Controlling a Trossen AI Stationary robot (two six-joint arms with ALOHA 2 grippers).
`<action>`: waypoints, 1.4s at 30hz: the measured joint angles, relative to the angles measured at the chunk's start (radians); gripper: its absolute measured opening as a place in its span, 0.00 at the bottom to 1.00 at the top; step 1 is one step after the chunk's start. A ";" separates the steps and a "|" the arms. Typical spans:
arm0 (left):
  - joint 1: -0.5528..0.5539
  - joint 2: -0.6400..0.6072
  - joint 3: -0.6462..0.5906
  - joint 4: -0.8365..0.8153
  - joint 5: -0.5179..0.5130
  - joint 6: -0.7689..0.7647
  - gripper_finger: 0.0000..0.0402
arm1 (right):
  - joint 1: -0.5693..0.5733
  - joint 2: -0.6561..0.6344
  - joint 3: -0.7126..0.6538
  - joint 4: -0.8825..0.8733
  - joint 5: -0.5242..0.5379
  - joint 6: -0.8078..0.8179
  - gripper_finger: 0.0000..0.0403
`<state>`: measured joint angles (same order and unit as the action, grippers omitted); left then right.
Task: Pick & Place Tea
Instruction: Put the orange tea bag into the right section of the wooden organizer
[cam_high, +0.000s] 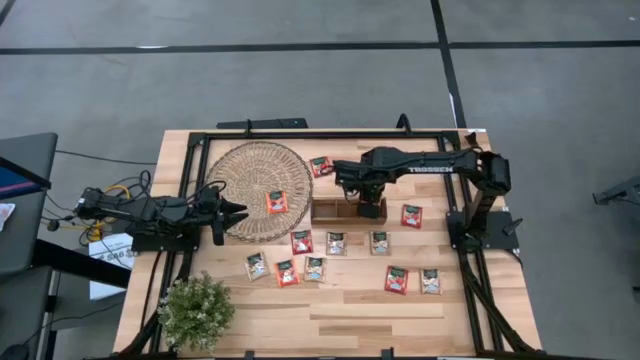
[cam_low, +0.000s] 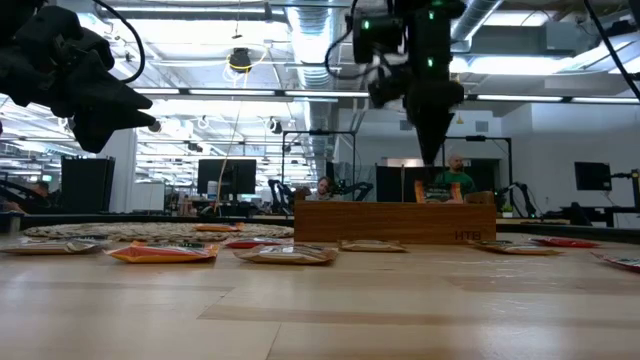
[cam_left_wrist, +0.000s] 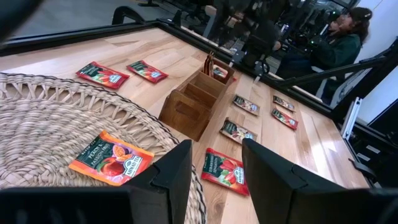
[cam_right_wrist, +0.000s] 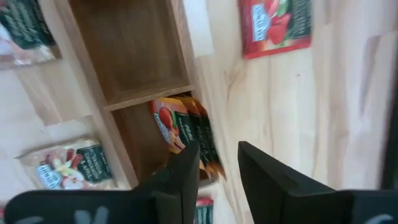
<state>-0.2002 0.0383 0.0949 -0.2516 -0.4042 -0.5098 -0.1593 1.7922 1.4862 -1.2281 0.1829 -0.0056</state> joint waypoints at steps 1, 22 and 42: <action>0.000 0.000 0.000 0.001 0.000 0.000 0.33 | 0.002 -0.005 0.020 -0.003 0.000 -0.002 0.26; 0.000 0.000 -0.005 0.297 -0.002 -0.006 0.33 | -0.154 -0.390 0.094 -0.045 0.041 -0.119 0.26; 0.000 0.348 0.013 0.622 0.304 -0.132 0.33 | -0.246 -0.507 0.080 0.024 -0.267 -0.153 0.26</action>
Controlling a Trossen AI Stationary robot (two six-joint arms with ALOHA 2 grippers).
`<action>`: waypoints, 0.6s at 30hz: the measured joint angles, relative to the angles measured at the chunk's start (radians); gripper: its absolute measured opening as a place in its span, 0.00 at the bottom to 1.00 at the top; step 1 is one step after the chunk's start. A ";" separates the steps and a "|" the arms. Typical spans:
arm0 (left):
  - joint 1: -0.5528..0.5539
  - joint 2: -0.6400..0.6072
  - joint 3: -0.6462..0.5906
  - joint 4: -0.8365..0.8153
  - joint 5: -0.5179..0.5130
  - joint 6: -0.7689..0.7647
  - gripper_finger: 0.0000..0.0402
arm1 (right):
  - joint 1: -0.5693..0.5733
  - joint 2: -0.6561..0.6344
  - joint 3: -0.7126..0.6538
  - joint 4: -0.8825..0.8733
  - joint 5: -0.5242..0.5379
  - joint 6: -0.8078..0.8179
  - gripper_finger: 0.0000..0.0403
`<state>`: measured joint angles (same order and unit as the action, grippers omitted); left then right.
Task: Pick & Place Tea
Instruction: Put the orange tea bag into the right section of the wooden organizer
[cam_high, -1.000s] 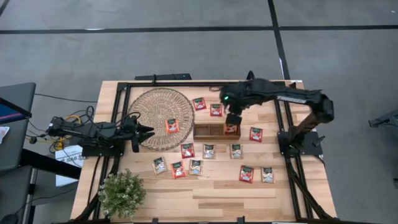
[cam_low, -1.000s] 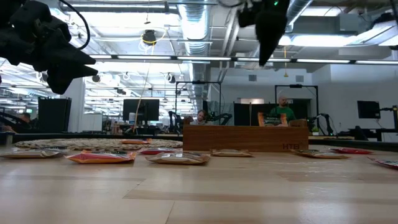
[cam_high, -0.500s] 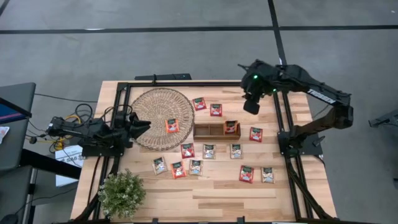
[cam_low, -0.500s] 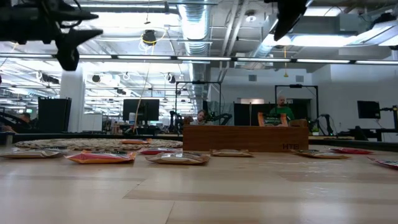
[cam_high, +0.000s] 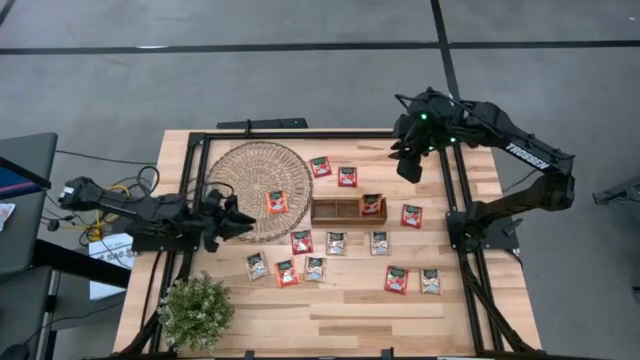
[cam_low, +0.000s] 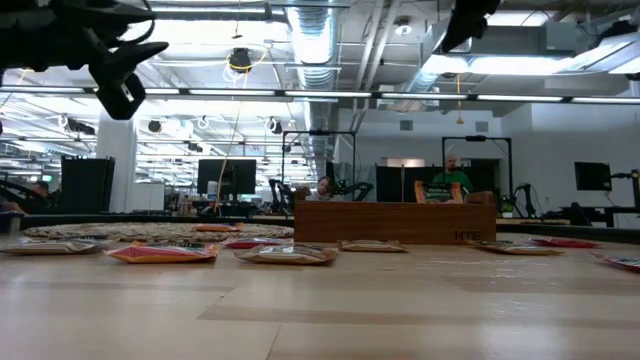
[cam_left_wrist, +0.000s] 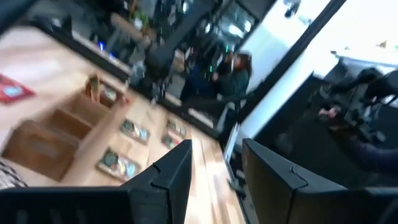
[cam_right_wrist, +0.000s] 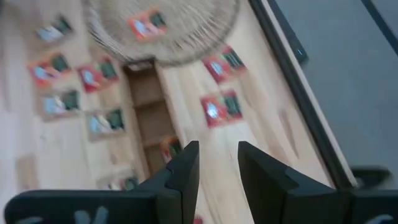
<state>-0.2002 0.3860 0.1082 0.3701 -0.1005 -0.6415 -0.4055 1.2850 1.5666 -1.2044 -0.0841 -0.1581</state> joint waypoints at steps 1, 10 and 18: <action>0.000 0.044 0.020 -0.002 0.014 -0.002 0.33 | 0.011 -0.006 -0.022 0.044 -0.019 0.002 0.26; 0.005 0.378 0.317 -0.271 0.061 0.014 0.33 | 0.076 -0.126 -0.367 0.324 -0.048 0.151 0.26; 0.068 0.523 0.511 -0.474 0.113 0.024 0.33 | 0.164 -0.407 -0.612 0.523 0.043 0.311 0.26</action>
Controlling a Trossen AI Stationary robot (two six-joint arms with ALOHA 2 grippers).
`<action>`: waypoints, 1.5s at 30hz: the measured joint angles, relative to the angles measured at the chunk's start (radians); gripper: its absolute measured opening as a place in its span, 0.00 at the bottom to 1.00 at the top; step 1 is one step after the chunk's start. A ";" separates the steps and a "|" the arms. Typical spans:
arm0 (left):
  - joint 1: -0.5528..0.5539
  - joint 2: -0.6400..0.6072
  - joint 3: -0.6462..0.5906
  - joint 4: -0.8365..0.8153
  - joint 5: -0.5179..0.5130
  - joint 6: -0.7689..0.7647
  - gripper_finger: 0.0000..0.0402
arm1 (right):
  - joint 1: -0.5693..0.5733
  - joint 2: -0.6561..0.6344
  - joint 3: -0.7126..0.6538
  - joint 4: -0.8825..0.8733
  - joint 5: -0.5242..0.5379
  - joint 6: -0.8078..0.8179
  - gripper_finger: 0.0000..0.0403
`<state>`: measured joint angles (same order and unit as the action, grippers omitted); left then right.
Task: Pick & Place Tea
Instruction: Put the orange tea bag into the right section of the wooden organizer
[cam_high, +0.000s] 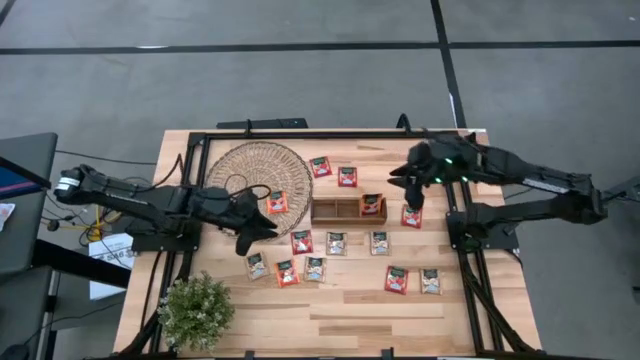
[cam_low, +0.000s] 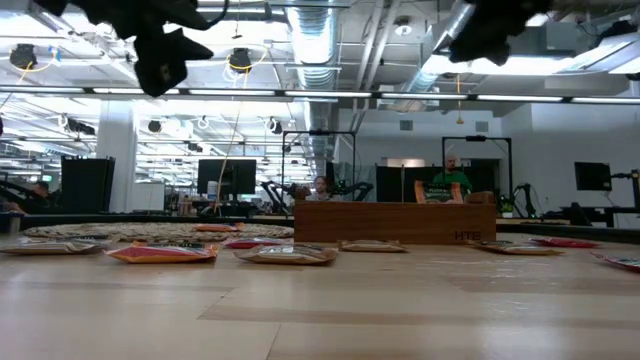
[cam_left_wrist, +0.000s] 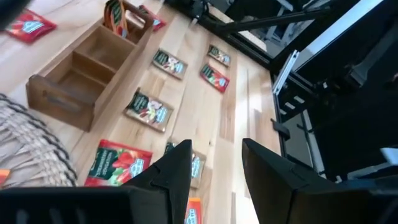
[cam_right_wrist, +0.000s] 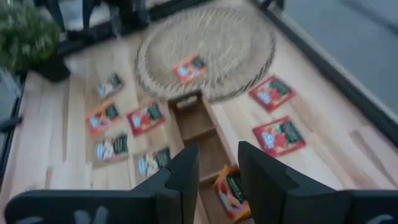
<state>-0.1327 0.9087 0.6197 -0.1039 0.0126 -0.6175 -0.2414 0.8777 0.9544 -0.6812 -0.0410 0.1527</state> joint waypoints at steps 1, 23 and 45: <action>0.006 0.012 0.009 0.002 0.009 0.001 0.33 | 0.020 -0.042 -0.032 0.016 0.032 0.021 0.26; 0.017 0.233 0.082 -0.062 0.110 -0.004 0.33 | 0.441 -0.594 -0.505 0.361 0.501 0.190 0.26; 0.005 0.737 0.346 -0.464 0.218 0.000 0.33 | 0.457 -0.597 -0.522 0.375 0.512 0.215 0.26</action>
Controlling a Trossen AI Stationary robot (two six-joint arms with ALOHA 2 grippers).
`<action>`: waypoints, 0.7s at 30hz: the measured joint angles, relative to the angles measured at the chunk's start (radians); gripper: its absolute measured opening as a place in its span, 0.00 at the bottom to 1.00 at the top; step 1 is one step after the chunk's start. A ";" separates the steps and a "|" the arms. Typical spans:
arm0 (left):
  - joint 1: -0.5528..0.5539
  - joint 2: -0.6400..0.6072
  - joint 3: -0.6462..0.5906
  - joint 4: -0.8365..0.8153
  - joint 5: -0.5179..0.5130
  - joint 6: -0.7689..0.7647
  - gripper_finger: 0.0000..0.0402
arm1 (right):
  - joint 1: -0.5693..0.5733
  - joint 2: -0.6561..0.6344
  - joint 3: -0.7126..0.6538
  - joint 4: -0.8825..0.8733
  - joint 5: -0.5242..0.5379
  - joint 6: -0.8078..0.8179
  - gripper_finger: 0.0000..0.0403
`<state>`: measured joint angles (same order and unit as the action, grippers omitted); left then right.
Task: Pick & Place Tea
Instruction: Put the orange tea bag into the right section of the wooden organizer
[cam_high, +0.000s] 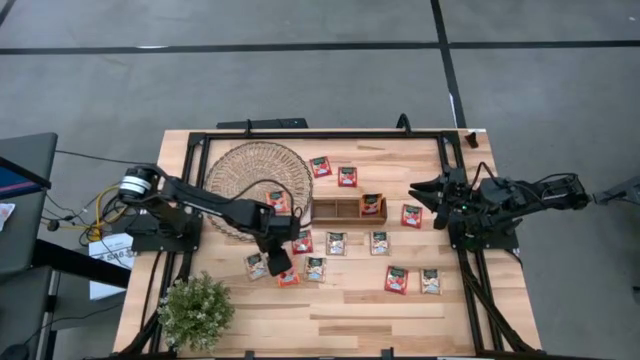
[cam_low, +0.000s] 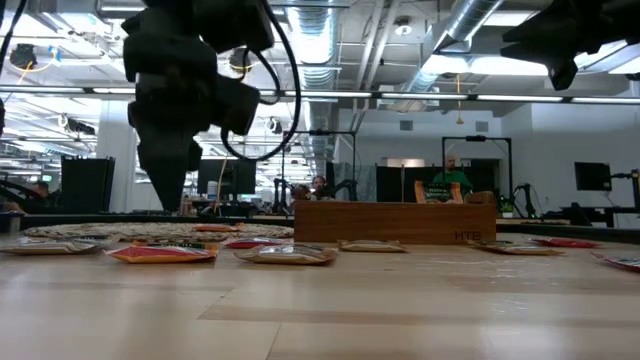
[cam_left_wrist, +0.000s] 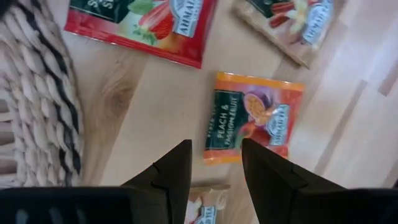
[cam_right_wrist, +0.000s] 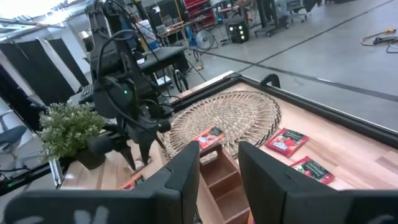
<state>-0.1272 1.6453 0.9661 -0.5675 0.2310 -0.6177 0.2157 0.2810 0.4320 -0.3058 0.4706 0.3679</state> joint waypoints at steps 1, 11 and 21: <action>0.000 0.005 0.000 0.004 0.001 -0.002 0.33 | 0.000 0.000 0.000 0.000 0.000 0.000 0.26; -0.006 0.007 0.000 0.013 -0.050 -0.004 0.33 | 0.000 0.000 0.000 -0.003 0.000 0.000 0.26; -0.043 0.007 0.000 0.017 -0.123 -0.004 0.33 | 0.000 0.000 0.000 -0.003 0.001 0.000 0.26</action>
<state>-0.1702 1.6520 0.9657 -0.5507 0.1083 -0.6213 0.2157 0.2810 0.4320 -0.3090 0.4713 0.3679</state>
